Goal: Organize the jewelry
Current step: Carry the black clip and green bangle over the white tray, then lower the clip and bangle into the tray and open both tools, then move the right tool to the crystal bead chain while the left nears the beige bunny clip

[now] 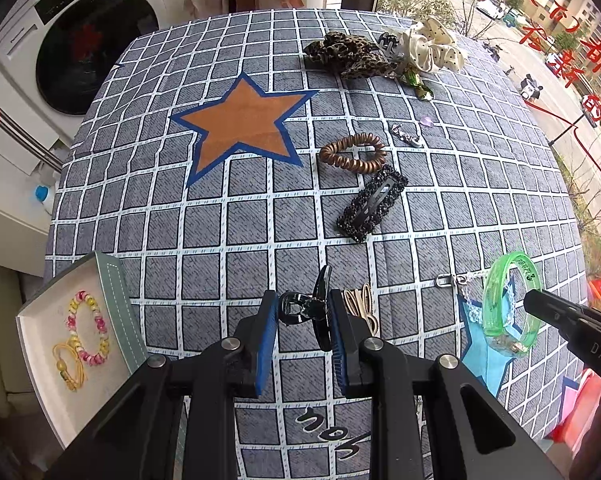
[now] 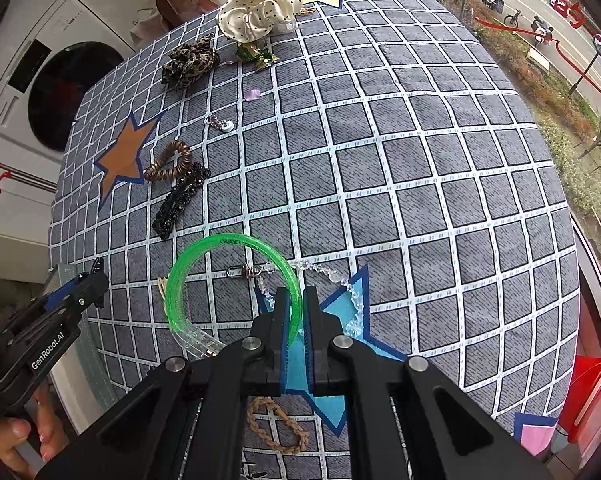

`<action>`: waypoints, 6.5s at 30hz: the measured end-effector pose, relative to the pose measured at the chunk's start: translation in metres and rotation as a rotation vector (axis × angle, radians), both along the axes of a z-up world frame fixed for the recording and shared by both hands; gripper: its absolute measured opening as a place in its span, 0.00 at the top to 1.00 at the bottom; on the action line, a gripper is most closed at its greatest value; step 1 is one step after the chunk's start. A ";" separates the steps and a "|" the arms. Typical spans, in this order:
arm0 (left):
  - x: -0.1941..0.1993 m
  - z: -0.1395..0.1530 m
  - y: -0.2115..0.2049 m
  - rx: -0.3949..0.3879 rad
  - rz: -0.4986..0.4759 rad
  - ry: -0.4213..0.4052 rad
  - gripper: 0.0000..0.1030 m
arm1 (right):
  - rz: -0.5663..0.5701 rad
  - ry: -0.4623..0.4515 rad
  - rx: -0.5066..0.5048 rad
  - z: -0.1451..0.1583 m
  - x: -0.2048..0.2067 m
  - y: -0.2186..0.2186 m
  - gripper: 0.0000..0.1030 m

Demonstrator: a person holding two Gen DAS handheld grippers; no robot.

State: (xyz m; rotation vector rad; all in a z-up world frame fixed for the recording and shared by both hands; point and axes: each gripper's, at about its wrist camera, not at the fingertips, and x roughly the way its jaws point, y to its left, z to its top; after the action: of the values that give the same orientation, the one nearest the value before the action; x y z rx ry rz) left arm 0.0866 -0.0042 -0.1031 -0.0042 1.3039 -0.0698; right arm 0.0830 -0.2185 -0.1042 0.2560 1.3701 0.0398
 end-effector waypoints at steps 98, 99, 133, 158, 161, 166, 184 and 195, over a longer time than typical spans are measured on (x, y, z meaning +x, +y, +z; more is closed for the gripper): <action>-0.116 -0.054 0.260 0.010 0.512 0.035 0.69 | 0.749 0.054 -0.116 -0.046 -0.016 0.388 0.61; -0.116 -0.053 0.260 0.012 0.511 0.033 0.69 | 0.745 0.048 -0.108 -0.042 -0.015 0.387 0.60; -0.117 -0.004 0.189 0.101 0.319 0.002 0.00 | 0.299 0.072 -0.025 0.001 -0.061 0.173 0.16; -0.064 -0.013 0.020 0.011 0.025 0.118 0.00 | -0.022 0.167 -0.076 -0.022 -0.105 -0.014 0.16; -0.062 -0.019 0.013 0.012 0.030 0.134 0.00 | -0.013 0.163 -0.077 -0.022 -0.101 -0.018 0.16; -0.054 -0.029 0.006 0.013 0.067 0.160 0.00 | 0.010 0.157 -0.085 -0.026 -0.087 -0.023 0.16; -0.012 -0.052 -0.021 0.037 0.064 0.131 0.09 | 0.307 -0.006 -0.181 -0.039 0.017 0.029 0.16; -0.004 -0.073 -0.037 0.033 0.055 0.140 0.22 | 0.419 -0.010 -0.227 -0.061 0.032 0.047 0.20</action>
State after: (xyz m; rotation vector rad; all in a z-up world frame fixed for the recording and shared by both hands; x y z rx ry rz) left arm 0.0828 -0.0411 -0.1758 -0.0176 1.4438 -0.0009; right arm 0.1148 -0.1710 -0.1650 -0.2240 1.3852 0.2324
